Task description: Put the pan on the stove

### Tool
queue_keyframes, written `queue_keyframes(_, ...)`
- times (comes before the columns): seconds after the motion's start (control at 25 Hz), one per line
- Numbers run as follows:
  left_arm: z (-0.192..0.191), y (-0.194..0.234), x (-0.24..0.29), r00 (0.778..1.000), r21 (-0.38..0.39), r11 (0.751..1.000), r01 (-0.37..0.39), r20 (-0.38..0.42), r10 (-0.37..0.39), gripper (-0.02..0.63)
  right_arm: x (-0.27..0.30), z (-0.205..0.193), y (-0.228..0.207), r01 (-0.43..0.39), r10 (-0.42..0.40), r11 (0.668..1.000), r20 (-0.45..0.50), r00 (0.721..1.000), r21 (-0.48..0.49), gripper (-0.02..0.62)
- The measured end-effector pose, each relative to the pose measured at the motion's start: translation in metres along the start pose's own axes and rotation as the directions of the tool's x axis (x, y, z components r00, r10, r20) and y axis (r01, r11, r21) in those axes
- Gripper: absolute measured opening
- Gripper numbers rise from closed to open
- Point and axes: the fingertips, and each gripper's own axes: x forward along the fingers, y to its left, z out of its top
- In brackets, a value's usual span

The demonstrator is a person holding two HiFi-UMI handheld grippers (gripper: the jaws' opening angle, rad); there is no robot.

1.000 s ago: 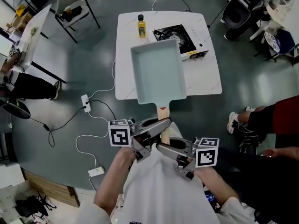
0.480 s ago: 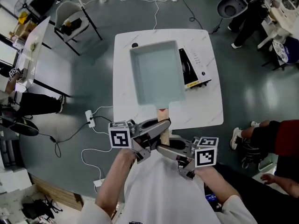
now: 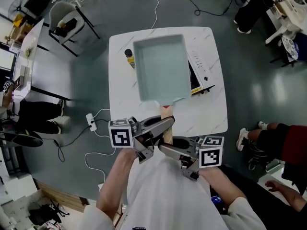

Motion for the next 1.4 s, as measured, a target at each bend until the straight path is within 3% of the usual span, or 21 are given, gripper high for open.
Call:
queue_keyframes(0.4, 0.008, 0.022, 0.016, 1.000, -0.052, 0.999, -0.009, -0.029, 0.007, 0.140, -0.005, 0.017, -0.019, 0.015, -0.016, 0.999, 0.037, 0.999, 0.039, 0.118)
queue_keyframes(0.6, 0.022, 0.074, 0.033, 0.998, -0.066, 0.997, -0.048, -0.043, 0.045, 0.140, -0.006, 0.040, -0.068, 0.017, -0.019, 0.998, 0.042, 0.999, 0.066, 0.119)
queue_keyframes(0.84, 0.008, 0.078, 0.031, 0.997, -0.105, 0.993, -0.045, -0.068, 0.038, 0.140, -0.008, 0.028, -0.072, 0.055, -0.057, 0.995, 0.025, 0.998, 0.088, 0.121)
queue_keyframes(1.4, 0.001, 0.162, 0.036, 0.988, -0.193, 0.977, -0.094, -0.136, 0.068, 0.140, 0.000, 0.032, -0.146, 0.045, -0.061, 0.980, 0.077, 0.995, 0.191, 0.121)
